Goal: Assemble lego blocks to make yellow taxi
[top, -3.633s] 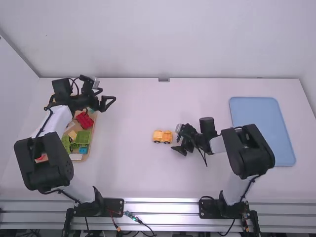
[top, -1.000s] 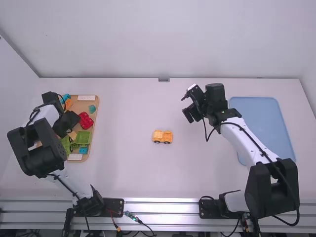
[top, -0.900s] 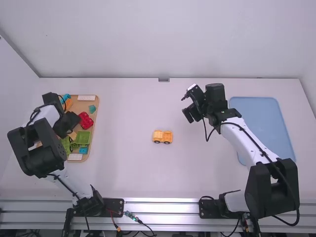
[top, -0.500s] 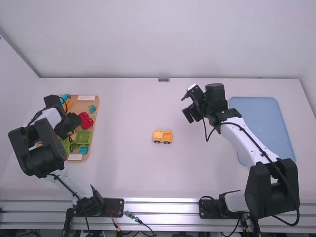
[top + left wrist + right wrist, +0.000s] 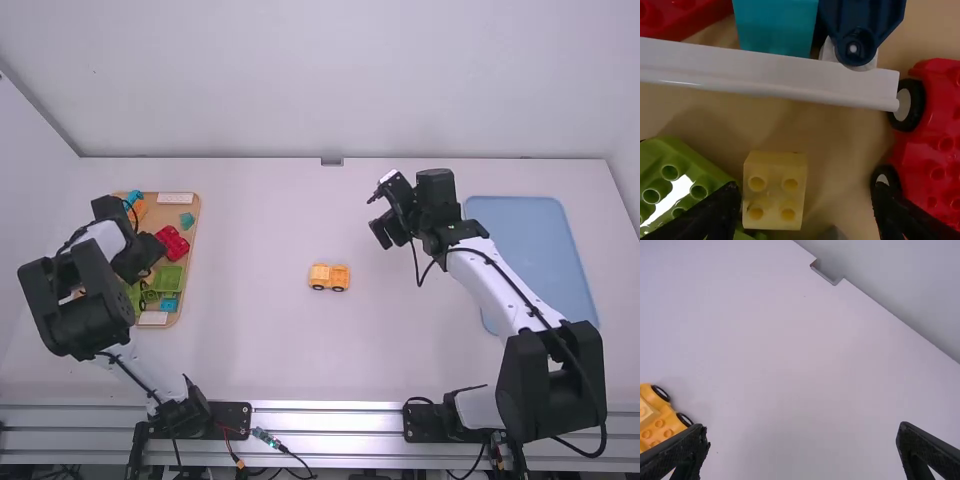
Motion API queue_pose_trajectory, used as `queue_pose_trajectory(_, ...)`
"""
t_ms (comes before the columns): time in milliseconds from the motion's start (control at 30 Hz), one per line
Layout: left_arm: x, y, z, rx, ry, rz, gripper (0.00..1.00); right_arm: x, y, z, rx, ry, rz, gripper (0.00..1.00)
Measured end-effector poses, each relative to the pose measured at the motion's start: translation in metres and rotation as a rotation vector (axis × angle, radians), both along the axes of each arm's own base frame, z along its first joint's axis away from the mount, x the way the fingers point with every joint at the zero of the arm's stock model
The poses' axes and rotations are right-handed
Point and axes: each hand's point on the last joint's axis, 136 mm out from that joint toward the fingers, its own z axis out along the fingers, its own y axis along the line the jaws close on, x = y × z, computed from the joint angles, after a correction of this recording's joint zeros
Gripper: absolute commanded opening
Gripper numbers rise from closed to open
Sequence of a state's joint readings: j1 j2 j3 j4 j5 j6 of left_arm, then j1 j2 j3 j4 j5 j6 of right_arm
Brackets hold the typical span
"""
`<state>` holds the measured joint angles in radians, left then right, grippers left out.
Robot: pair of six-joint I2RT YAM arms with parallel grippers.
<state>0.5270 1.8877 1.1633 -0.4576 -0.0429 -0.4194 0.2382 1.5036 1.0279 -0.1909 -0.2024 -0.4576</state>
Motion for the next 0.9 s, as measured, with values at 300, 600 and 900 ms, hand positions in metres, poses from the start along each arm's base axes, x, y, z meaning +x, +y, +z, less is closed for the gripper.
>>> queue_pose_trajectory(300, -0.015, 0.004, -0.013, 0.042, 0.039, 0.047, 0.77, -0.001, 0.0, 0.0, -0.001, 0.003, 0.002, 0.99)
queue_pose_trajectory(600, -0.012, 0.005, -0.013, 0.045, 0.025, 0.047, 0.69, -0.001, 0.0, -0.001, -0.001, 0.004, 0.001, 0.99)
queue_pose_trajectory(900, -0.008, 0.005, -0.019, 0.052, -0.017, 0.043, 0.75, -0.001, 0.0, -0.001, 0.0, 0.004, 0.0, 0.99)
